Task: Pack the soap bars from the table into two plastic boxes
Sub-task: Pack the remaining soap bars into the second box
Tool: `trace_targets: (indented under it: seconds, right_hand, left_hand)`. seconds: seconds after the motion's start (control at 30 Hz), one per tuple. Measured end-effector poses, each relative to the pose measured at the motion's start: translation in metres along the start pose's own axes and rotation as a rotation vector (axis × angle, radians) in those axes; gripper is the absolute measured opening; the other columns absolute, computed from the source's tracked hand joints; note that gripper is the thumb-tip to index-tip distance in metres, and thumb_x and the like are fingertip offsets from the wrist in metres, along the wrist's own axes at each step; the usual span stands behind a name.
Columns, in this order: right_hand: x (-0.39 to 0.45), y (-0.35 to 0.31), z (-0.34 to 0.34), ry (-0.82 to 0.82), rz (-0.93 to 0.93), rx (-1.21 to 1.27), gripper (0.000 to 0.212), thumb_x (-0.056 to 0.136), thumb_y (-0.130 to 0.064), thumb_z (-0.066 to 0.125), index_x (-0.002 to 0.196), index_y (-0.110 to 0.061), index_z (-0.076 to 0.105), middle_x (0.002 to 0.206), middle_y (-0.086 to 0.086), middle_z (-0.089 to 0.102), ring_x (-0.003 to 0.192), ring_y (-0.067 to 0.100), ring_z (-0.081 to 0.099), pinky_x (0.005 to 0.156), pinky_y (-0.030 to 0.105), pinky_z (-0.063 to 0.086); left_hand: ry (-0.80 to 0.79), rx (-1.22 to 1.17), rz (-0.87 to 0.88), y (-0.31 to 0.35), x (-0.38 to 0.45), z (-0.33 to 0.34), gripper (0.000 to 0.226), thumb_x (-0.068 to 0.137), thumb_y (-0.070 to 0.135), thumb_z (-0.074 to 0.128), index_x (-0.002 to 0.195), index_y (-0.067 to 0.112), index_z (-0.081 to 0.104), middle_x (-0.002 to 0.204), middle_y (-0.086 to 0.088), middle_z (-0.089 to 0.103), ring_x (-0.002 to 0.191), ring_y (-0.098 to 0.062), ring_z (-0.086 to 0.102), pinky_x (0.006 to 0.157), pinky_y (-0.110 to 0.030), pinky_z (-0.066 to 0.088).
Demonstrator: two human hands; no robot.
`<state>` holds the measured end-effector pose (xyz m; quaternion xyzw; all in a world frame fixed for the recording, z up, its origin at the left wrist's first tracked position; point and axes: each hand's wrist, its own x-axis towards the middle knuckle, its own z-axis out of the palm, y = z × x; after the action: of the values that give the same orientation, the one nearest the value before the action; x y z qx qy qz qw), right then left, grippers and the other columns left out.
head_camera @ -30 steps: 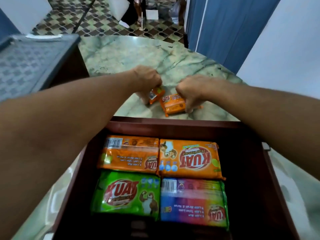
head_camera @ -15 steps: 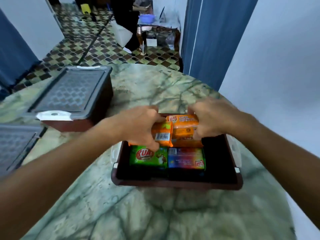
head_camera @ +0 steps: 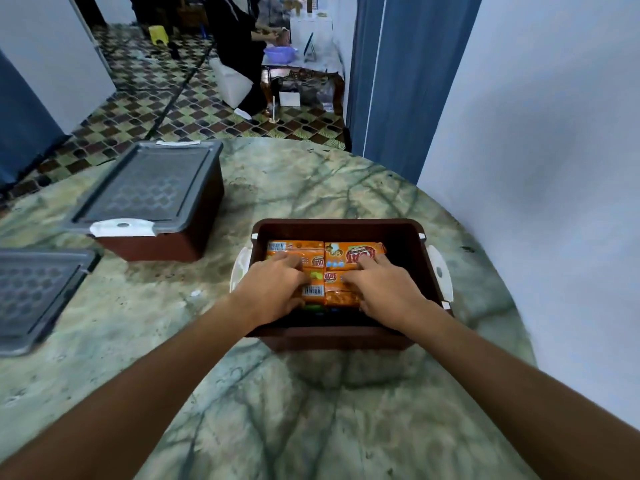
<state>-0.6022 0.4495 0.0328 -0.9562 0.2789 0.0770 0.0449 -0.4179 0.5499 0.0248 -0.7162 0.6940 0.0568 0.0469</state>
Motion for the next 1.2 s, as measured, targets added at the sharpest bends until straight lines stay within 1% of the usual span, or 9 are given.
trace_targets:
  seconds: [0.1, 0.2, 0.27, 0.33, 0.4, 0.5, 0.63, 0.8, 1.2]
  right_hand:
    - [0.003, 0.004, 0.001, 0.008, -0.045, -0.047, 0.062, 0.083, -0.034, 0.067, 0.139, -0.025, 0.040, 0.137, 0.007, 0.042, 0.127, 0.028, 0.037, 0.096, 0.039, 0.045]
    - [0.010, 0.015, 0.009, 0.003, -0.085, -0.164, 0.097, 0.068, -0.059, 0.073, 0.145, -0.023, 0.028, 0.141, 0.011, 0.037, 0.129, 0.030, 0.035, 0.102, 0.044, 0.036]
    - [0.020, 0.019, 0.014, 0.002, -0.134, -0.295, 0.115, 0.062, -0.070, 0.070, 0.150, -0.021, 0.015, 0.151, 0.019, 0.024, 0.137, 0.038, 0.024, 0.111, 0.053, 0.023]
    - [0.033, 0.022, 0.018, -0.028, -0.187, -0.351, 0.125, 0.063, -0.076, 0.064, 0.152, -0.020, -0.003, 0.158, 0.021, 0.004, 0.144, 0.041, 0.008, 0.115, 0.058, 0.010]
    - [0.044, 0.024, 0.020, -0.049, -0.231, -0.356, 0.128, 0.065, -0.077, 0.062, 0.151, -0.019, -0.012, 0.159, 0.020, -0.004, 0.145, 0.039, 0.003, 0.116, 0.058, 0.003]
    - [0.049, 0.024, 0.027, -0.061, -0.250, -0.304, 0.127, 0.068, -0.071, 0.063, 0.150, -0.017, -0.016, 0.159, 0.019, -0.008, 0.146, 0.039, -0.002, 0.117, 0.055, 0.000]
    - [0.048, 0.024, 0.034, -0.052, -0.234, -0.285, 0.128, 0.068, -0.068, 0.065, 0.150, -0.015, -0.017, 0.159, 0.019, -0.012, 0.146, 0.039, -0.006, 0.117, 0.054, -0.003]
    - [0.049, 0.024, 0.037, -0.045, -0.231, -0.258, 0.128, 0.067, -0.068, 0.066, 0.151, -0.017, -0.016, 0.159, 0.017, -0.013, 0.146, 0.038, -0.008, 0.117, 0.054, -0.006]
    - [0.049, 0.025, 0.038, -0.024, -0.232, -0.245, 0.127, 0.067, -0.068, 0.066, 0.151, -0.017, -0.014, 0.159, 0.017, -0.011, 0.146, 0.037, -0.007, 0.116, 0.052, -0.007]
  left_hand:
    - [0.054, 0.023, 0.043, -0.002, 0.001, 0.008, 0.062, 0.074, 0.050, 0.072, 0.126, 0.022, 0.051, 0.135, -0.007, 0.044, 0.125, -0.026, 0.039, 0.095, -0.046, 0.045]
    - [0.002, 0.116, 0.001, -0.002, 0.008, 0.013, 0.091, 0.067, 0.059, 0.074, 0.136, 0.018, 0.033, 0.150, -0.014, 0.023, 0.135, -0.032, 0.025, 0.099, -0.050, 0.043]
    - [-0.001, 0.232, -0.061, -0.002, 0.014, 0.015, 0.114, 0.061, 0.067, 0.073, 0.145, 0.013, 0.019, 0.147, -0.016, 0.027, 0.131, -0.033, 0.031, 0.101, -0.047, 0.041]
    - [0.001, 0.315, -0.092, -0.004, 0.021, 0.018, 0.128, 0.056, 0.075, 0.070, 0.148, 0.010, 0.011, 0.141, -0.015, 0.031, 0.125, -0.031, 0.035, 0.102, -0.045, 0.037]
    - [0.009, 0.358, -0.076, -0.007, 0.028, 0.022, 0.128, 0.056, 0.077, 0.068, 0.147, 0.009, 0.011, 0.143, -0.016, 0.028, 0.126, -0.033, 0.032, 0.103, -0.047, 0.035]
    - [-0.030, 0.383, -0.022, -0.009, 0.035, 0.026, 0.127, 0.060, 0.077, 0.065, 0.147, 0.005, 0.009, 0.151, -0.019, 0.017, 0.135, -0.037, 0.023, 0.106, -0.054, 0.034]
    - [-0.047, 0.429, 0.019, -0.009, 0.036, 0.025, 0.125, 0.064, 0.079, 0.060, 0.148, 0.002, 0.008, 0.152, -0.021, 0.015, 0.135, -0.040, 0.023, 0.104, -0.056, 0.036]
    - [-0.053, 0.422, 0.022, -0.007, 0.035, 0.024, 0.125, 0.065, 0.081, 0.056, 0.148, 0.002, 0.007, 0.154, -0.022, 0.013, 0.137, -0.042, 0.021, 0.106, -0.058, 0.033]
    - [-0.060, 0.425, 0.017, -0.006, 0.034, 0.025, 0.124, 0.068, 0.080, 0.055, 0.149, 0.003, 0.003, 0.156, -0.022, 0.009, 0.140, -0.043, 0.017, 0.108, -0.058, 0.031]
